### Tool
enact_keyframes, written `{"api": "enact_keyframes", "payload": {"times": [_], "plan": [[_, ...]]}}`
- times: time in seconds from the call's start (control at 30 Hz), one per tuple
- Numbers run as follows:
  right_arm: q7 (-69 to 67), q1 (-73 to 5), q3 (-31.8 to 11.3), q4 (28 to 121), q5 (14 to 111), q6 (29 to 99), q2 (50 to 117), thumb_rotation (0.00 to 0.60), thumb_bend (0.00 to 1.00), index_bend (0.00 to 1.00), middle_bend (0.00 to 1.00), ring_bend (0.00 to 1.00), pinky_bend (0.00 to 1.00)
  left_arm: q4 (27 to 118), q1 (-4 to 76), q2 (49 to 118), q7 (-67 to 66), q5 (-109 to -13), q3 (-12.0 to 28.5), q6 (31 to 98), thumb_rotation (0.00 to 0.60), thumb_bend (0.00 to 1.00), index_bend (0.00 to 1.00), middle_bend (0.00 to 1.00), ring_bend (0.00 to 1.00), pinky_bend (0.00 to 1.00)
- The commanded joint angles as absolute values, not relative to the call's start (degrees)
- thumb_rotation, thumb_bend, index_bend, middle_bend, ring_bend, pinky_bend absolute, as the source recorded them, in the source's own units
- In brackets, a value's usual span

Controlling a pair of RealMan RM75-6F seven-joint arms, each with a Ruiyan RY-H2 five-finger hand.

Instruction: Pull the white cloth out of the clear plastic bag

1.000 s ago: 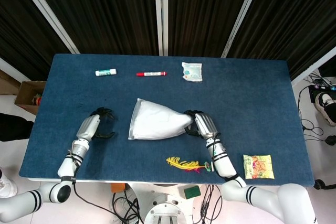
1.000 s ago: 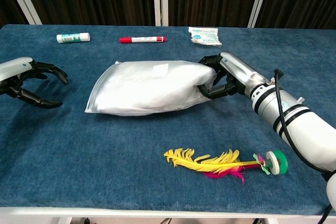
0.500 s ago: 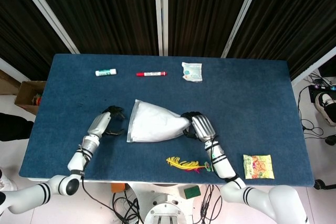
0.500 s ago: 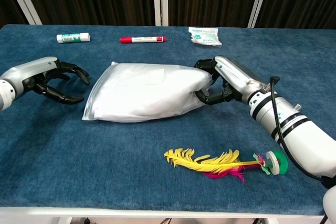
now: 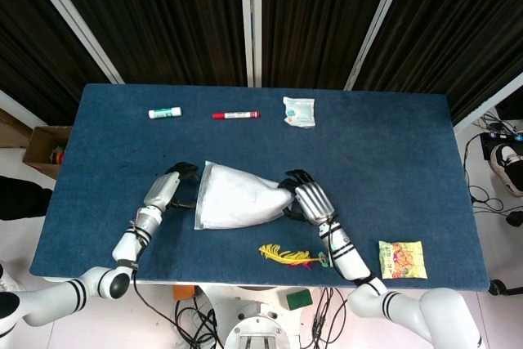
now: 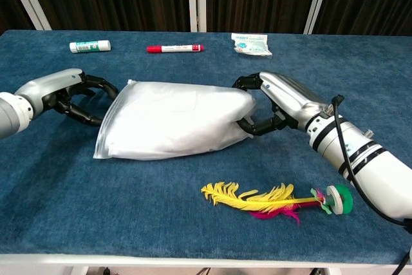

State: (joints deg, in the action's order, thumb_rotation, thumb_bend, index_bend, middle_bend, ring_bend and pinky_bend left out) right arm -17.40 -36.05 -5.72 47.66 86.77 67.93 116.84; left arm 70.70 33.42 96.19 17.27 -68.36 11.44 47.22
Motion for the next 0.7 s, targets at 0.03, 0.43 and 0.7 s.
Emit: {"api": "enact_keyframes", "payload": {"times": [0.03,0.43,0.7], "plan": [[-16.3,-35.9,-5.9,48.6,86.4,67.4,116.4,0.600,0.35,0.43,0.36,0.14,0.17,71.3,33.7,96.3,18.7,-68.9,11.5,46.7,0.600,0.26,0.40,0.15,0.03,0.09],[-14.8,-35.7,-6.5,48.3,86.1,67.5,117.5,0.600,0.36,0.42,0.35,0.14,0.16,72.7,35.5,96.6,25.0,-71.8,11.8,44.9,0.600,0.26,0.41,0.15,0.03,0.09],[-14.8,-35.8,-6.6,48.6,86.2,67.4,117.6,0.600,0.35,0.41,0.35,0.14,0.16,69.9,36.6,97.8,24.3,-73.0,10.8,44.7,0.600,0.26,0.37,0.13,0.02,0.09]]}}
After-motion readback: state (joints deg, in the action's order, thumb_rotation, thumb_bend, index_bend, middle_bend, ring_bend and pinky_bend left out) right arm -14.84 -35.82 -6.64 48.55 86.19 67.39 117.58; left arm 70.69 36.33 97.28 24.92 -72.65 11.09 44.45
